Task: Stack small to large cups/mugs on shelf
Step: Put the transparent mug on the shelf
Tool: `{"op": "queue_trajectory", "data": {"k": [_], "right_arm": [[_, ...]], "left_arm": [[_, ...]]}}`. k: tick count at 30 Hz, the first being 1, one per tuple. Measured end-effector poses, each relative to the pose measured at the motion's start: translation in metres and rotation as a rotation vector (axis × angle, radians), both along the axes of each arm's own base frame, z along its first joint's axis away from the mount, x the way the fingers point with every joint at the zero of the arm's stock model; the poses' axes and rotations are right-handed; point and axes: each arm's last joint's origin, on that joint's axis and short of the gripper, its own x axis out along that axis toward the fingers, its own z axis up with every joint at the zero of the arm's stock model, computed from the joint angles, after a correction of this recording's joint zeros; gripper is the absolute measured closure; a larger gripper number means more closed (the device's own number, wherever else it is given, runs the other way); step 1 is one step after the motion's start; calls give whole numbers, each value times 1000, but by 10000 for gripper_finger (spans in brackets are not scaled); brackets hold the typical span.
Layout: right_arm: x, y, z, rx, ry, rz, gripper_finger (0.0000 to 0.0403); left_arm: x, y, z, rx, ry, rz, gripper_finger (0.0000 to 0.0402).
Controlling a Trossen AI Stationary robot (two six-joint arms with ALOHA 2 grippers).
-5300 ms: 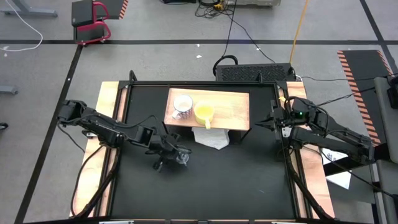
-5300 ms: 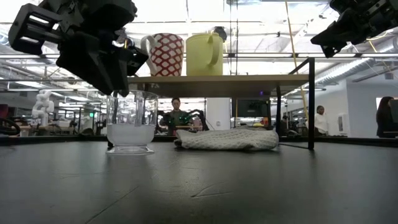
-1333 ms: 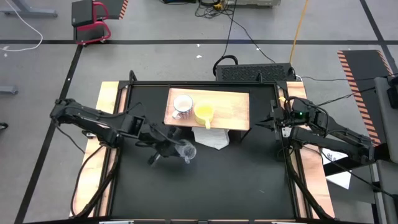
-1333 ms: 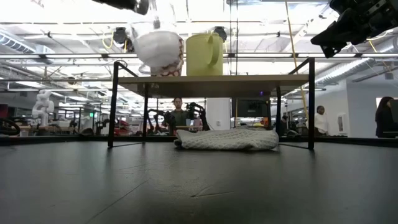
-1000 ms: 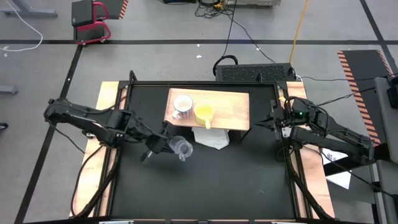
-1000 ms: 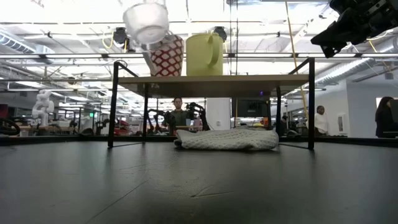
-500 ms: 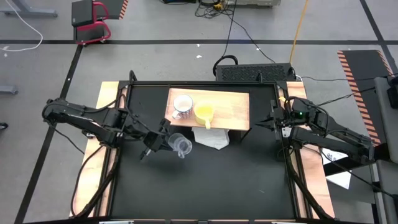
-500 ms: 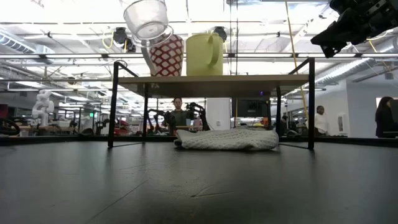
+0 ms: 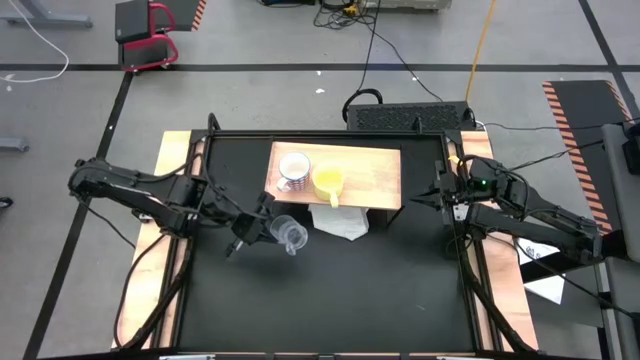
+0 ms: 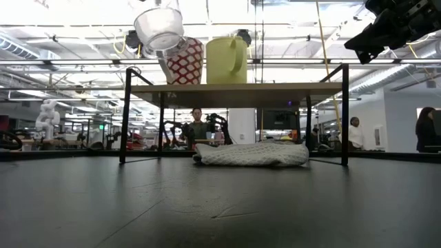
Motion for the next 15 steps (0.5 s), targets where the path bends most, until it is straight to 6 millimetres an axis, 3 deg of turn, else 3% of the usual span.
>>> {"op": "queue_trajectory", "data": {"k": [8, 15], "right_arm": [[0, 0, 0, 0, 0, 0, 403], [0, 0, 0, 0, 0, 0, 403]], "left_arm": [[5, -1, 0, -18, -66, 2, 401], [20, 4, -8, -18, -57, 35, 401]]}}
